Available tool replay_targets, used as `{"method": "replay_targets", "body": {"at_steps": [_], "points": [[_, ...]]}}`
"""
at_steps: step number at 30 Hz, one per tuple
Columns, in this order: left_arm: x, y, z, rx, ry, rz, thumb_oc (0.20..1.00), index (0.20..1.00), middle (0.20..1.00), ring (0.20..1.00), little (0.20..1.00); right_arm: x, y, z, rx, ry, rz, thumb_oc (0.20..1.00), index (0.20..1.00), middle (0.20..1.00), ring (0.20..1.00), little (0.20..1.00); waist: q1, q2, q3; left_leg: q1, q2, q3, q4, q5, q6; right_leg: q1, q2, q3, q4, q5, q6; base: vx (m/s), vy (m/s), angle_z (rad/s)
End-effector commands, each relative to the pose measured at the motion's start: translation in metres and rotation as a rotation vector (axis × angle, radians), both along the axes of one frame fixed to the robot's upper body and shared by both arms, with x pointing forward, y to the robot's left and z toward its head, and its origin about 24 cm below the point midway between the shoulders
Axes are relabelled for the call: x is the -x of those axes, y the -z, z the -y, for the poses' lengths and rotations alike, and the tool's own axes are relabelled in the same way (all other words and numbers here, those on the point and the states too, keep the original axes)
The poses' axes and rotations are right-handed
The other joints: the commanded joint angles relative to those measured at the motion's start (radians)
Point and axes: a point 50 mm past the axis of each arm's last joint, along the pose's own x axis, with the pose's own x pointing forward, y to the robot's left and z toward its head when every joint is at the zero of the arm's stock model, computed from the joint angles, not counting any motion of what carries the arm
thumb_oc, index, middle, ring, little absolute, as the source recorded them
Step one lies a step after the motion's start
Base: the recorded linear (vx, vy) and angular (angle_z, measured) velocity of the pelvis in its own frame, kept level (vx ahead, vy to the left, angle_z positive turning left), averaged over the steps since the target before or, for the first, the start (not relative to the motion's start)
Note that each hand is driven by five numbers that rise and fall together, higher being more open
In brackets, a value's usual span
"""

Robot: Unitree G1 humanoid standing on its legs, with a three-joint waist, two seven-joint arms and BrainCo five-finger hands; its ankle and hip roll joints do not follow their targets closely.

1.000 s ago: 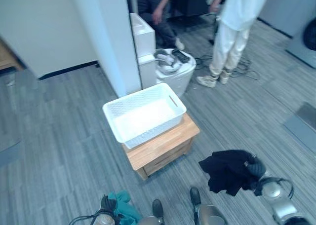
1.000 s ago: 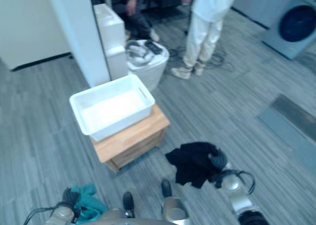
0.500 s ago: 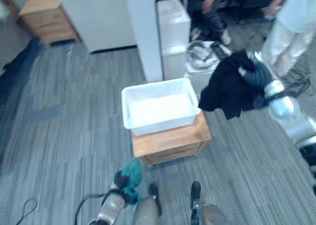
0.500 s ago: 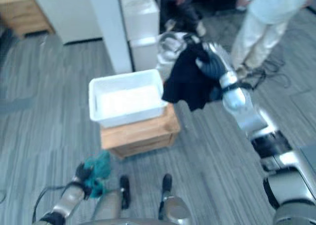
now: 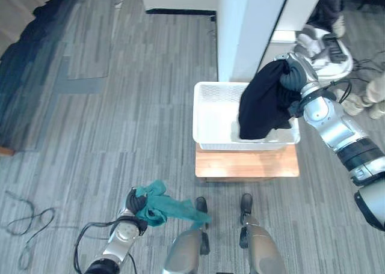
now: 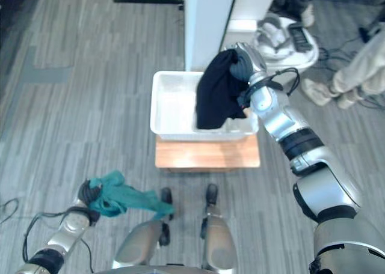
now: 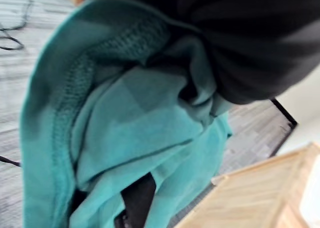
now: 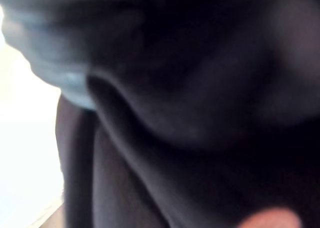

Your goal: Tidy up the quilt and then pick up the clothes from the bed and put them into the laundry hamper.

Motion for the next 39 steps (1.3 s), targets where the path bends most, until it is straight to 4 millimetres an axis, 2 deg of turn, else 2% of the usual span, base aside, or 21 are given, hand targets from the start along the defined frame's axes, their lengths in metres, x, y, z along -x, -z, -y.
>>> {"method": "replay_targets", "body": {"at_steps": [1,4,5,6,7,8,9,10,12,14,16,18,19,20,21,22,27,29,32,34,39], "points": [[-0.006,-0.009,0.017,0.053,0.066,0.087,0.2,0.2,0.2,0.2,0.2,0.005,-0.044,0.007,0.015,0.011,0.165,0.2,0.2,0.2,0.2,0.2,0.008,0.038,-0.054,0.07,0.112,-0.01,-0.006,-0.059,-0.128,0.046,0.013,-0.032,0.046,-0.022,0.04,0.1,-0.043,0.27],[-0.009,-0.018,0.026,0.096,0.091,0.142,0.2,0.2,0.2,0.2,0.2,0.002,-0.028,0.018,0.052,0.062,0.111,0.2,0.2,0.2,0.2,0.2,0.008,0.058,-0.066,0.058,0.119,-0.02,-0.006,-0.055,-0.14,0.061,0.013,-0.048,0.009,-0.016,0.039,0.1,-0.066,0.03],[-0.016,-0.032,0.028,0.132,0.097,0.221,0.2,0.2,0.2,0.2,0.2,0.001,-0.018,0.032,0.183,0.153,0.098,1.0,1.0,1.0,1.0,1.0,0.006,0.067,-0.072,0.054,0.124,-0.02,-0.006,-0.054,-0.149,0.073,0.01,-0.057,-0.01,-0.011,0.041,0.04,-0.027,0.04],[-0.016,-0.032,0.028,0.132,0.096,0.22,0.2,0.2,0.2,0.2,0.2,0.001,-0.018,0.032,0.184,0.153,0.098,1.0,1.0,1.0,1.0,1.0,0.005,0.068,-0.072,0.054,0.124,-0.021,-0.006,-0.054,-0.149,0.074,0.011,-0.058,-0.012,-0.01,0.041,0.06,-0.035,0.11],[-0.026,-0.052,0.03,0.161,0.11,0.33,0.2,0.2,0.2,0.2,0.2,0.001,-0.009,0.042,0.315,0.22,0.096,1.0,1.0,1.0,1.0,1.0,0.001,0.076,-0.077,0.059,0.13,-0.018,-0.006,-0.055,-0.155,0.091,0.009,-0.063,-0.026,-0.007,0.043,0.02,-0.009,0.1],[-0.025,-0.052,0.03,0.161,0.109,0.33,0.2,0.2,0.2,0.2,0.2,0.001,-0.008,0.041,0.315,0.22,0.096,1.0,1.0,1.0,1.0,1.0,0.001,0.076,-0.077,0.06,0.13,-0.018,-0.006,-0.055,-0.155,0.093,0.009,-0.063,-0.027,-0.006,0.043,0.03,-0.018,0.08],[-0.036,-0.083,0.034,0.198,0.145,0.48,0.2,0.2,0.2,0.2,0.2,0.005,0.008,0.044,0.438,0.245,0.095,1.0,1.0,1.0,1.0,1.0,-0.006,0.083,-0.08,0.077,0.136,-0.016,-0.006,-0.062,-0.158,0.116,0.01,-0.057,-0.036,-0.01,0.045,0.0,0.0,0.0],[-0.036,-0.084,0.034,0.197,0.145,0.48,0.2,0.2,0.2,0.2,0.2,0.005,0.009,0.044,0.438,0.245,0.095,1.0,1.0,1.0,1.0,1.0,-0.006,0.081,-0.081,0.075,0.136,-0.015,-0.006,-0.059,-0.158,0.113,0.01,-0.056,-0.037,-0.006,0.044,0.0,0.0,0.0],[-0.042,-0.132,0.035,0.267,0.188,0.707,0.2,0.2,0.2,0.2,0.2,0.016,0.045,0.048,0.466,0.247,0.051,1.0,1.0,1.0,1.0,1.0,-0.018,0.084,-0.1,0.106,0.143,-0.01,-0.006,-0.07,-0.159,0.144,0.009,-0.048,-0.042,-0.014,0.047,0.0,-0.03,-0.05],[-0.042,-0.132,0.035,0.266,0.189,0.705,0.2,0.2,0.2,0.2,0.2,0.017,0.045,0.049,0.464,0.247,0.05,1.0,1.0,1.0,1.0,1.0,-0.017,0.082,-0.103,0.102,0.142,-0.009,-0.006,-0.067,-0.159,0.141,0.009,-0.047,-0.043,-0.01,0.046,0.02,-0.013,-0.02],[-0.04,-0.188,0.03,0.277,0.263,0.935,0.2,0.2,0.2,0.2,0.2,0.038,0.088,0.058,0.46,0.251,-0.031,1.0,1.0,1.0,1.0,1.0,-0.039,0.077,-0.137,0.145,0.149,0.001,-0.006,-0.081,-0.161,0.185,0.009,-0.037,-0.053,-0.018,0.048,0.08,-0.037,-0.15],[-0.04,-0.201,0.028,0.264,0.269,0.99,0.2,0.2,0.2,0.2,0.2,0.046,0.1,0.064,0.452,0.265,-0.062,1.0,1.0,1.0,1.0,1.0,-0.048,0.075,-0.146,0.156,0.151,0.005,-0.006,-0.084,-0.161,0.193,0.009,-0.033,-0.054,-0.021,0.048,0.04,-0.018,-0.09],[-0.04,-0.225,0.026,0.244,0.276,1.096,0.2,0.2,0.2,0.2,0.2,0.061,0.118,0.068,0.443,0.267,-0.106,1.0,1.0,1.0,1.0,1.0,-0.074,0.073,-0.166,0.174,0.155,0.014,-0.006,-0.091,-0.163,0.205,0.01,-0.025,-0.056,-0.025,0.05,0.07,-0.022,-0.11],[-0.037,-0.237,0.026,0.231,0.285,1.151,0.2,0.2,0.2,0.2,0.2,0.073,0.131,0.072,0.429,0.273,-0.141,1.0,1.0,1.0,1.0,1.0,-0.089,0.07,-0.182,0.188,0.157,0.025,-0.006,-0.095,-0.165,0.213,0.01,-0.019,-0.058,-0.026,0.052,0.08,-0.019,-0.06],[-0.037,-0.237,0.027,0.231,0.286,1.15,0.2,0.2,0.2,0.2,0.2,0.074,0.131,0.072,0.429,0.274,-0.142,1.0,1.0,1.0,1.0,1.0,-0.087,0.069,-0.183,0.187,0.157,0.026,-0.006,-0.095,-0.165,0.211,0.01,-0.018,-0.059,-0.025,0.052,0.09,-0.011,-0.13],[-0.041,-0.251,0.023,0.208,0.259,1.226,0.2,0.2,0.2,0.2,0.2,0.091,0.148,0.08,0.405,0.283,-0.198,1.0,1.0,1.0,1.0,1.0,-0.121,0.067,-0.202,0.205,0.162,0.043,-0.006,-0.1,-0.168,0.217,0.012,-0.005,-0.059,-0.026,0.055,0.06,-0.014,-0.16],[-0.07,-0.275,0.028,0.136,0.215,1.301,0.2,0.2,0.2,0.2,0.2,0.12,0.173,0.084,0.368,0.253,-0.305,1.0,1.0,1.0,1.0,1.0,-0.203,0.065,-0.228,0.238,0.173,0.103,-0.006,-0.107,-0.172,0.211,0.02,0.04,-0.058,-0.022,0.058,0.06,-0.01,-0.43],[-0.094,-0.286,0.034,0.069,0.195,1.29,0.2,0.2,0.2,0.2,0.2,0.13,0.181,0.083,0.346,0.231,-0.338,1.0,1.0,1.0,1.0,1.0,-0.249,0.066,-0.226,0.252,0.18,0.131,-0.006,-0.114,-0.176,0.205,0.026,0.062,-0.058,-0.024,0.063,0.04,-0.024,-0.57],[-0.111,-0.291,0.035,-0.033,0.194,1.251,0.2,0.2,0.2,0.2,0.2,0.13,0.18,0.08,0.332,0.215,-0.336,1.0,1.0,1.0,1.0,1.0,-0.274,0.069,-0.212,0.245,0.184,0.153,-0.006,-0.105,-0.18,0.183,0.031,0.081,-0.057,-0.013,0.065,-0.01,-0.014,-0.32],[-0.124,-0.289,0.038,-0.058,0.192,1.203,0.2,0.2,0.2,0.2,0.2,0.13,0.179,0.078,0.313,0.213,-0.322,1.0,1.0,1.0,1.0,1.0,-0.297,0.075,-0.194,0.237,0.187,0.169,-0.006,-0.106,-0.183,0.161,0.033,0.093,-0.054,-0.011,0.07,-0.06,0.005,-0.42],[-0.148,-0.253,0.049,-0.064,0.206,0.993,0.2,0.2,0.2,0.2,0.2,0.126,0.18,0.071,0.279,0.213,-0.302,1.0,1.0,1.0,1.0,1.0,-0.324,0.079,-0.149,0.197,0.193,0.197,-0.006,-0.087,-0.188,0.098,0.04,0.111,-0.043,0.005,0.073,-0.07,-0.022,-0.3]]}}
